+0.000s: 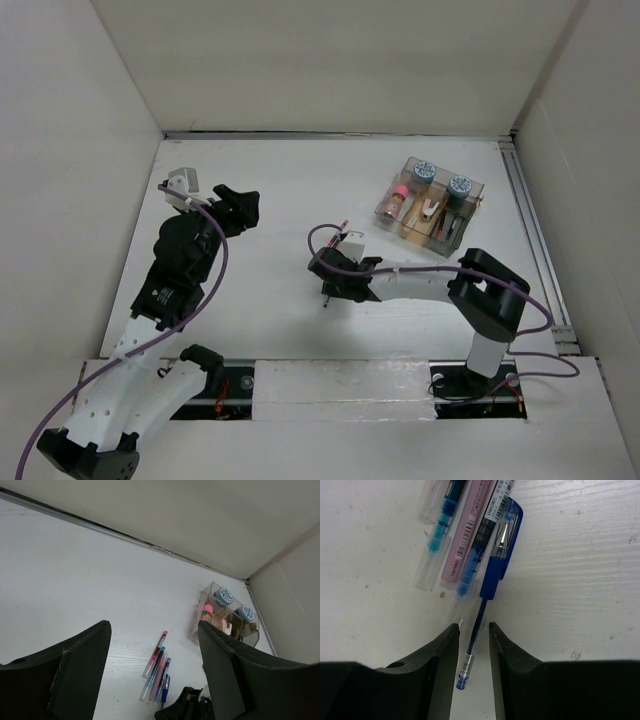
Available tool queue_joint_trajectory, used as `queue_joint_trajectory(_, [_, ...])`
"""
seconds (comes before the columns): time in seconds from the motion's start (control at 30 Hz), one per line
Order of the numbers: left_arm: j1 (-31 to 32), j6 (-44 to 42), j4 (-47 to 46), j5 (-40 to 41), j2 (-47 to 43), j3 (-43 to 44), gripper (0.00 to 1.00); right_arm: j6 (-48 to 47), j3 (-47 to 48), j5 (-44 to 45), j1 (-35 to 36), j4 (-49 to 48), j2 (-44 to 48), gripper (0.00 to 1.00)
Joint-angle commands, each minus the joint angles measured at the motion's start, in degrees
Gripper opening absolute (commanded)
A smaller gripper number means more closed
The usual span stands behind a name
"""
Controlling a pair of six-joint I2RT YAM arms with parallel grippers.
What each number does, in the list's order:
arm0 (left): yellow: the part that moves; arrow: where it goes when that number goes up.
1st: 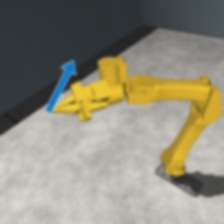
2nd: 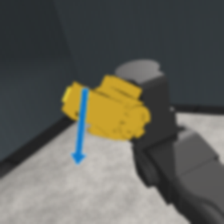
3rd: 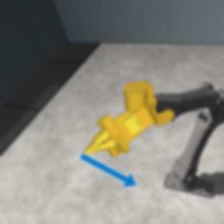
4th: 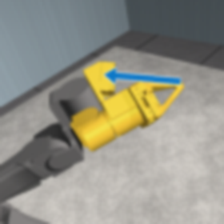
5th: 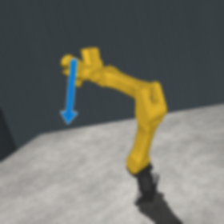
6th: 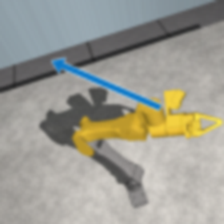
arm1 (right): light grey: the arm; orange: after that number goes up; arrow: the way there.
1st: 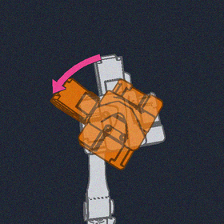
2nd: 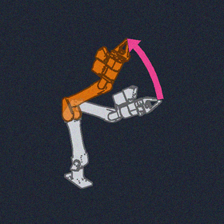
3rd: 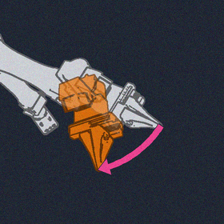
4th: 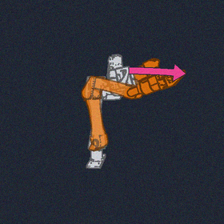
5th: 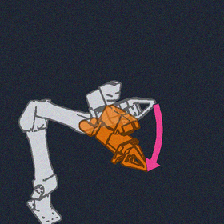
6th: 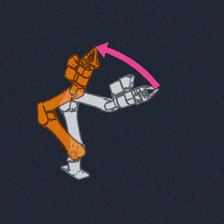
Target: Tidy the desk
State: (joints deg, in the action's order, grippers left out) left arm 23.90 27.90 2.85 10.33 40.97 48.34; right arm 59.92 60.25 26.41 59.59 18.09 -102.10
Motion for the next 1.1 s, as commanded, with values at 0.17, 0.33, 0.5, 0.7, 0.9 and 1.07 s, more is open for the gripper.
queue_joint_trajectory(0.17, [-0.26,-0.48,-1.71,0.04,-0.72,0.88,0.67,3.18,0.06,6.36,0.08,7.04,-1.26,0.24])
queue_joint_trajectory(0.33, [-0.26,-0.57,-1.80,0.31,-1.16,0.71,0.67,4.41,-3.64,6.46,0.08,7.05,1.29,0.08])
queue_joint_trajectory(0.5, [-0.26,-0.39,-1.71,0.13,-1.33,0.71,0.67,5.21,-5.67,6.72,-1.15,5.82,6.29,0.00])
queue_joint_trajectory(0.7, [-0.26,-0.48,-1.44,-0.31,-1.15,0.88,0.67,5.91,-8.83,8.74,-6.14,4.16,18.92,0.00])
queue_joint_trajectory(0.9, [-0.26,-0.48,-1.45,-0.57,-1.33,0.97,0.67,1.26,-14.45,7.43,-21.69,-5.24,32.30,0.00])
queue_joint_trajectory(1.07, [-0.26,-0.39,-1.71,-0.31,-1.69,0.70,0.67,-1.12,-16.47,1.03,-36.89,-12.62,34.87,0.00])
